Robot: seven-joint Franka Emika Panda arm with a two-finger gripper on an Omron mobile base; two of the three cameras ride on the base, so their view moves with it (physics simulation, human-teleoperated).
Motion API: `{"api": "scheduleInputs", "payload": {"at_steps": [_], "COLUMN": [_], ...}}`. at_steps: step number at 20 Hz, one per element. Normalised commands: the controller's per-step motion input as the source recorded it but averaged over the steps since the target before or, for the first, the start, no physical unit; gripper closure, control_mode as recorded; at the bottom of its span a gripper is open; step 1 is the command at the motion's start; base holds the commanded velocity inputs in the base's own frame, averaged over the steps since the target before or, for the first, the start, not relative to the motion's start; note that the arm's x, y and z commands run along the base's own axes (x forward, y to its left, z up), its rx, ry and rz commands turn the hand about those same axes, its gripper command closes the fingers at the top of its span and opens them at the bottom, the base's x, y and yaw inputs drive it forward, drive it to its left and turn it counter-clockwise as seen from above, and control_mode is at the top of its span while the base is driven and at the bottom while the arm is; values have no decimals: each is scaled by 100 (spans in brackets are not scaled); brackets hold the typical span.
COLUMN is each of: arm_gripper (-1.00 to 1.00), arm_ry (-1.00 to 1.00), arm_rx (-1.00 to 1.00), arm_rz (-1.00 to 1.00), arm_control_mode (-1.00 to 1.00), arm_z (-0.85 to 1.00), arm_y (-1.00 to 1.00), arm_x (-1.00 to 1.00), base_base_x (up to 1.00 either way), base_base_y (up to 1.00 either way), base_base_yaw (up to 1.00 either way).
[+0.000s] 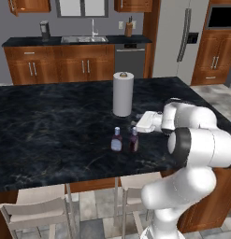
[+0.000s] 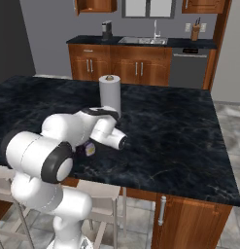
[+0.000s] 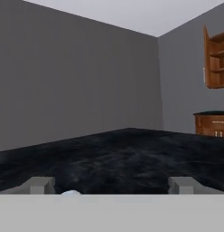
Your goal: The dining table condiment station is running low on condiment bottle. Refill the condiment station by opening the cabinet and taking the condiment bottle from the cabinet and placing it on the dining table.
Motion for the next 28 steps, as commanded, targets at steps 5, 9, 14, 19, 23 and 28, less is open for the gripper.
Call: {"api": "scheduleInputs", "payload": {"at_steps": [5,9,14,19,23,28], "arm_gripper": [-100,-100,-100,-100,-100,-100], "arm_ry": [0,0,-9,-20,-22,-20], "arm_rx": [-10,-10,-4,0,0,-4], "arm_rz": [8,4,1,0,0,1], "arm_control_mode": [-100,-100,-100,-100,-100,-100], "arm_z": [17,12,34,68,78,73], "arm_y": [20,18,8,0,1,8], "arm_x": [-62,-90,-88,-72,-62,-71], "base_base_x": [0,0,0,0,0,0], "base_base_y": [0,0,0,0,0,0], "base_base_yaw": [0,0,0,0,0,0]}}
